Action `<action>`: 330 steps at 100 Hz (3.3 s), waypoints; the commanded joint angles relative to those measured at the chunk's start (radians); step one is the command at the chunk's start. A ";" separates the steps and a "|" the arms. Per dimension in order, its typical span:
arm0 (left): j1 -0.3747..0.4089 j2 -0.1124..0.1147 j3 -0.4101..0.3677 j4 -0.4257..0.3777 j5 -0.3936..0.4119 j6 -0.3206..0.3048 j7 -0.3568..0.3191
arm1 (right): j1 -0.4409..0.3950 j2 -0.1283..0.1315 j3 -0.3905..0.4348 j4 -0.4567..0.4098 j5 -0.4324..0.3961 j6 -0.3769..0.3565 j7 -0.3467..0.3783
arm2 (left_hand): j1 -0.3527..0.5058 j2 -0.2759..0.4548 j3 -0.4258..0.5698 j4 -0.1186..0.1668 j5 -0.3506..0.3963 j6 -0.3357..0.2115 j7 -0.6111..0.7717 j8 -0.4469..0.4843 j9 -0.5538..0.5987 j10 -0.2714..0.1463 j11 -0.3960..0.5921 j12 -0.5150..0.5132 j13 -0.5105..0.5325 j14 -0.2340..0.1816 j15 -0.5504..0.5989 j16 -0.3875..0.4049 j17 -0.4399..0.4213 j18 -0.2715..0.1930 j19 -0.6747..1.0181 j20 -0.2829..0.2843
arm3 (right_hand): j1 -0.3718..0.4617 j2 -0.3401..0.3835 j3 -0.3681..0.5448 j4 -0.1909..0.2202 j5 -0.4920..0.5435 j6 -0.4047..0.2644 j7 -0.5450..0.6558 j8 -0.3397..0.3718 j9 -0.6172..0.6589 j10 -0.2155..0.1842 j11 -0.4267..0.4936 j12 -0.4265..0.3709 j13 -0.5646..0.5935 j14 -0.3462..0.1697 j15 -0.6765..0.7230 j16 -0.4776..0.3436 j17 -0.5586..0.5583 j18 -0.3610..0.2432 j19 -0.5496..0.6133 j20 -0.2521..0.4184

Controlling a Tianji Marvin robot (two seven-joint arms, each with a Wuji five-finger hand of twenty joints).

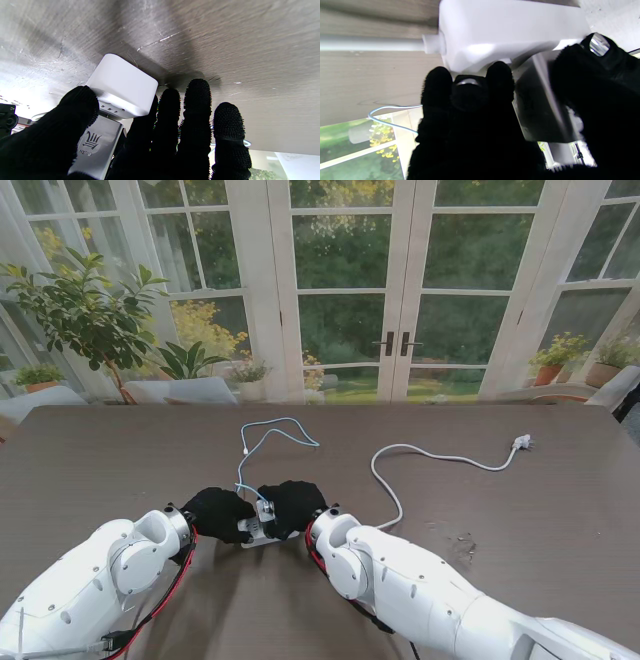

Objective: Set up the charging station

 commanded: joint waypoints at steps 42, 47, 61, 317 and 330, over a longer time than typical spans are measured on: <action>0.010 0.004 0.015 0.019 0.001 -0.010 -0.038 | -0.021 0.049 0.001 -0.067 -0.058 0.006 0.047 | 0.042 -0.004 0.034 0.060 0.074 -0.087 0.061 0.002 0.026 0.002 -0.007 -0.015 0.002 0.005 0.001 -0.004 -0.027 0.007 -0.005 0.004 | -0.103 0.220 -0.009 0.204 -0.067 -0.105 0.202 -0.096 -0.269 0.017 0.025 -0.173 -0.079 0.033 -0.234 -0.788 -0.209 0.035 -0.066 0.041; 0.009 0.004 0.016 0.020 0.000 -0.011 -0.039 | -0.022 0.052 0.003 -0.072 -0.060 0.005 0.048 | 0.041 -0.004 0.034 0.060 0.074 -0.085 0.061 0.002 0.026 0.000 -0.007 -0.015 0.003 0.004 0.001 -0.004 -0.027 0.007 -0.005 0.004 | -0.125 0.244 -0.024 0.289 -0.079 -0.079 0.150 -0.020 -0.296 0.018 0.032 -0.182 -0.095 0.040 -0.233 -0.788 -0.222 0.041 -0.067 0.048; 0.009 0.004 0.017 0.020 -0.001 -0.013 -0.042 | -0.024 0.060 0.008 -0.087 -0.064 0.001 0.055 | 0.040 -0.005 0.035 0.060 0.075 -0.085 0.062 0.002 0.027 0.002 -0.007 -0.015 0.004 0.004 0.001 -0.004 -0.027 0.006 -0.005 0.004 | -0.157 0.218 -0.077 0.285 -0.123 -0.040 0.092 -0.010 -0.345 0.025 0.039 -0.186 -0.142 0.051 -0.221 -0.787 -0.257 0.049 -0.071 0.053; -0.004 0.004 0.038 0.032 -0.026 -0.022 -0.062 | -0.064 0.076 0.081 -0.171 -0.104 0.027 -0.037 | 0.026 0.011 0.011 0.061 0.066 -0.084 0.055 0.001 0.021 0.007 -0.010 -0.015 -0.003 0.008 0.001 -0.002 -0.029 0.007 -0.004 0.007 | 0.012 0.171 -0.045 0.076 0.066 -0.215 0.455 -0.149 -0.076 -0.041 0.247 0.024 0.030 0.022 0.070 -0.715 -0.040 0.116 0.128 0.154; -0.004 0.005 0.038 0.032 -0.027 -0.021 -0.065 | -0.065 0.073 0.079 -0.162 -0.110 0.020 -0.056 | 0.026 0.013 0.009 0.062 0.069 -0.082 0.056 0.001 0.022 0.008 -0.009 -0.015 -0.003 0.008 0.002 -0.002 -0.030 0.006 -0.003 0.008 | 0.015 0.162 -0.034 0.074 0.113 -0.273 0.445 -0.128 -0.021 -0.053 0.234 0.039 0.033 0.012 0.138 -0.690 0.005 0.109 0.155 0.163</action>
